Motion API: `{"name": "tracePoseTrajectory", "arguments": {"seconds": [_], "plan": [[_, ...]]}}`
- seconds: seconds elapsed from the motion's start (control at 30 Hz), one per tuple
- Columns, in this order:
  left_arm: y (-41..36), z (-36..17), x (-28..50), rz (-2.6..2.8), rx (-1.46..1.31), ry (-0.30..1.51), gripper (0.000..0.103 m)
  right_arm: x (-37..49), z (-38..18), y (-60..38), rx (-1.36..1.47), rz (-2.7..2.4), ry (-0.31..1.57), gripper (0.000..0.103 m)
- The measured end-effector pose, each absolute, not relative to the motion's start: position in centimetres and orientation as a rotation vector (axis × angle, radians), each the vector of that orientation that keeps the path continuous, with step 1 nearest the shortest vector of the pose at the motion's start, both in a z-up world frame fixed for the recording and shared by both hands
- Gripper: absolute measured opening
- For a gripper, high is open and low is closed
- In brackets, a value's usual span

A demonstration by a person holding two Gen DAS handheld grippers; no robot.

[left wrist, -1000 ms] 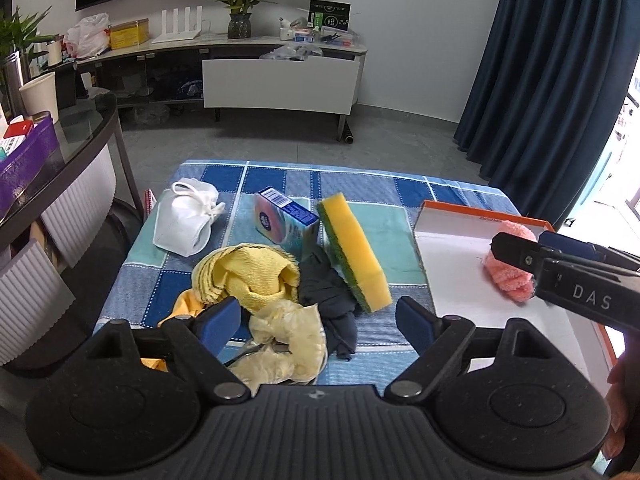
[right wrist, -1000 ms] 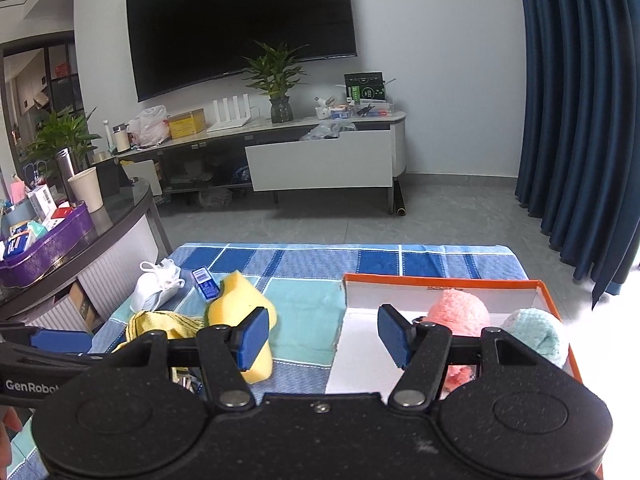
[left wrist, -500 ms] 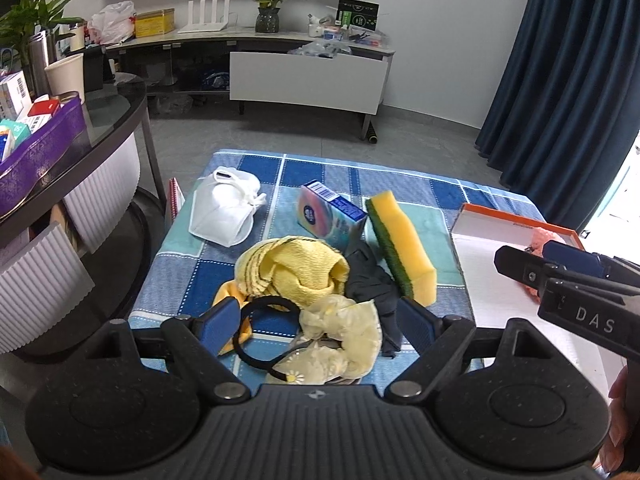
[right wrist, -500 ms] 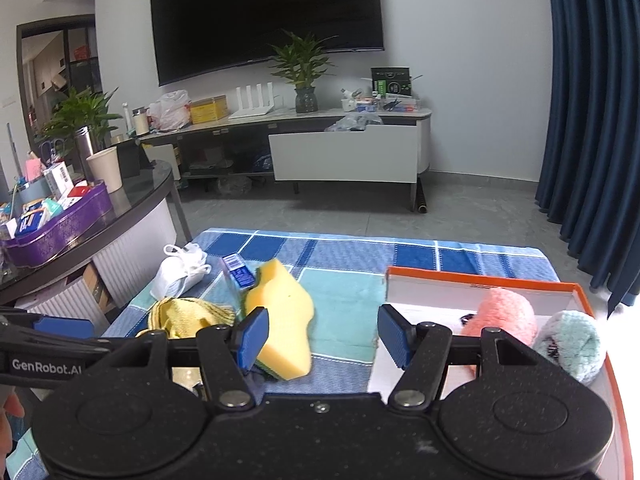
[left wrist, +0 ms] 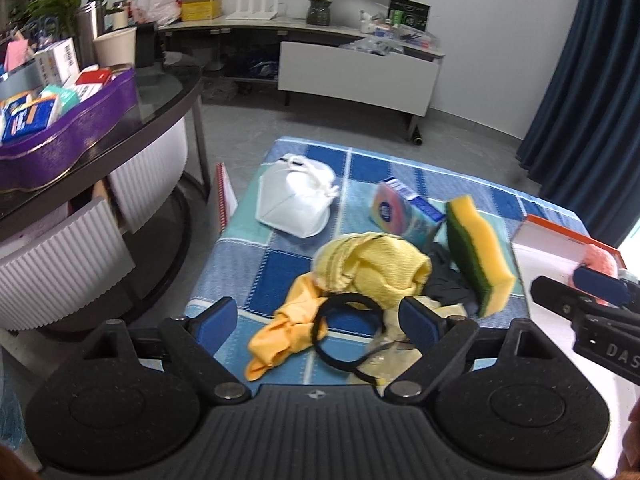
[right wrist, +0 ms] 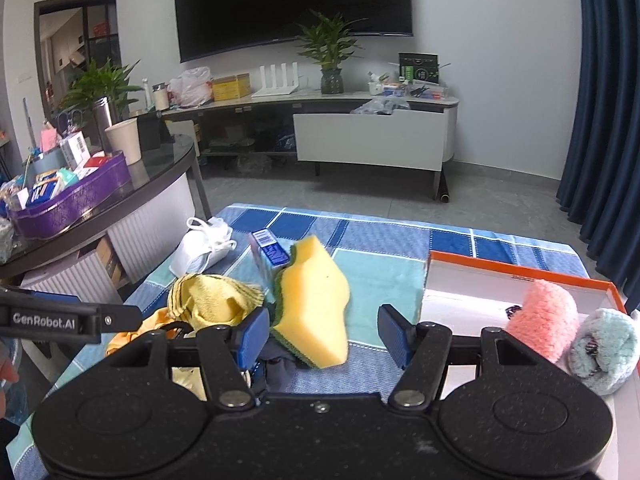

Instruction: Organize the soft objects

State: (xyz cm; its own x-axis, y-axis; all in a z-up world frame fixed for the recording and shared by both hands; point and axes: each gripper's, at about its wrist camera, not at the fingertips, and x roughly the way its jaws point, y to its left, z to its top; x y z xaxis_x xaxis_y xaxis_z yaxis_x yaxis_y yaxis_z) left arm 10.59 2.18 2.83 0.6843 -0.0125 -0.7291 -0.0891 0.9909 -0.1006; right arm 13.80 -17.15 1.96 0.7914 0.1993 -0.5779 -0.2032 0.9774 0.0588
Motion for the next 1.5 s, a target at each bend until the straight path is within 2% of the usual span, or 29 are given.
{"name": "tracePoseTrajectory", "arguments": {"seconds": [0.27, 0.67, 0.73, 0.77, 0.8, 0.87, 1.0, 1.37, 1.43, 1.5], "plan": [[3.9, 1.9, 11.0, 0.084, -0.168, 0.843, 0.090, 13.4, 1.4, -16.6, 0.006, 0.278, 0.655, 0.073], [6.0, 1.9, 11.4, 0.170, -0.197, 0.846, 0.090, 15.1, -1.6, -10.4, -0.039, 0.496, 0.761, 0.074], [6.1, 1.8, 11.3, 0.170, -0.195, 0.843, 0.091, 15.7, -2.4, -10.3, -0.045, 0.509, 0.783, 0.066], [6.1, 1.8, 11.4, 0.170, -0.192, 0.845, 0.091, 15.8, -2.6, -10.5, -0.037, 0.520, 0.792, 0.041], [6.1, 1.7, 11.5, 0.169, -0.189, 0.848, 0.091, 15.8, -2.7, -10.6, -0.029, 0.523, 0.791, 0.025], [6.0, 1.4, 11.5, 0.163, -0.180, 0.856, 0.091, 15.5, -2.4, -11.0, -0.023, 0.536, 0.771, 0.017], [6.1, 1.1, 11.5, 0.165, -0.167, 0.861, 0.091, 14.1, -0.9, -11.9, -0.058, 0.517, 0.698, 0.013], [3.6, -1.6, 12.5, 0.070, -0.060, 0.930, 0.090, 12.6, 3.6, -16.5, 0.009, 0.435, 0.585, 0.012], [3.1, -2.1, 12.7, 0.058, -0.036, 0.932, 0.085, 12.6, 3.8, -17.0, 0.019, 0.426, 0.576, 0.012], [2.9, -2.5, 12.9, 0.063, -0.015, 0.933, 0.070, 12.7, 3.8, -17.3, 0.031, 0.424, 0.576, 0.012]]}}
